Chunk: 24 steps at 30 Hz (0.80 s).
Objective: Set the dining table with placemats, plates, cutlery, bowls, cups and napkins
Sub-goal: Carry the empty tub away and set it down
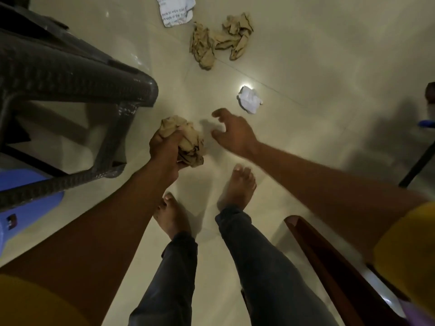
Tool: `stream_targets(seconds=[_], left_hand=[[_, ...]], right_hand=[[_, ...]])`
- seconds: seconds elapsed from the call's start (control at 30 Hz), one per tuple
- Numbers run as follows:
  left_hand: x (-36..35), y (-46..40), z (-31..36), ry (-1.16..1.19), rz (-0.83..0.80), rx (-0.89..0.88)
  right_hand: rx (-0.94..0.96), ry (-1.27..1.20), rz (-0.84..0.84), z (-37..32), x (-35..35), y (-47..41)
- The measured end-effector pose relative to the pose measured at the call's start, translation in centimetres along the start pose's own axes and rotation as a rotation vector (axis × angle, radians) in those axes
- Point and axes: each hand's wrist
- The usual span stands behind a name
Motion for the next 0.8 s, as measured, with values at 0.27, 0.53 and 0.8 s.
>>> stream_targets(seconds=[0.27,0.53,0.8], left_hand=[[0.0,-3.2,-3.1,-0.012,-0.054,0.018],[1.7,-4.2,-6.6,-0.004,0.042,0.053],[2.7,1.1,-4.5,-0.021,0.017,0.099]], right_hand=[[-0.032,0.673,0.169,6.7,2.1,-8.8],[-0.111,0.682,0.041,8.4,0.9,-11.1],[-0.156,0.162,0.074,5.1,1.2,-3.9]])
Point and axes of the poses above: each hand's wrist, its own y-axis away from the middle knuckle, its own x-axis out of the back of the hand, z = x × y, and after that the axes turned 4 degrees about -x, right-handed
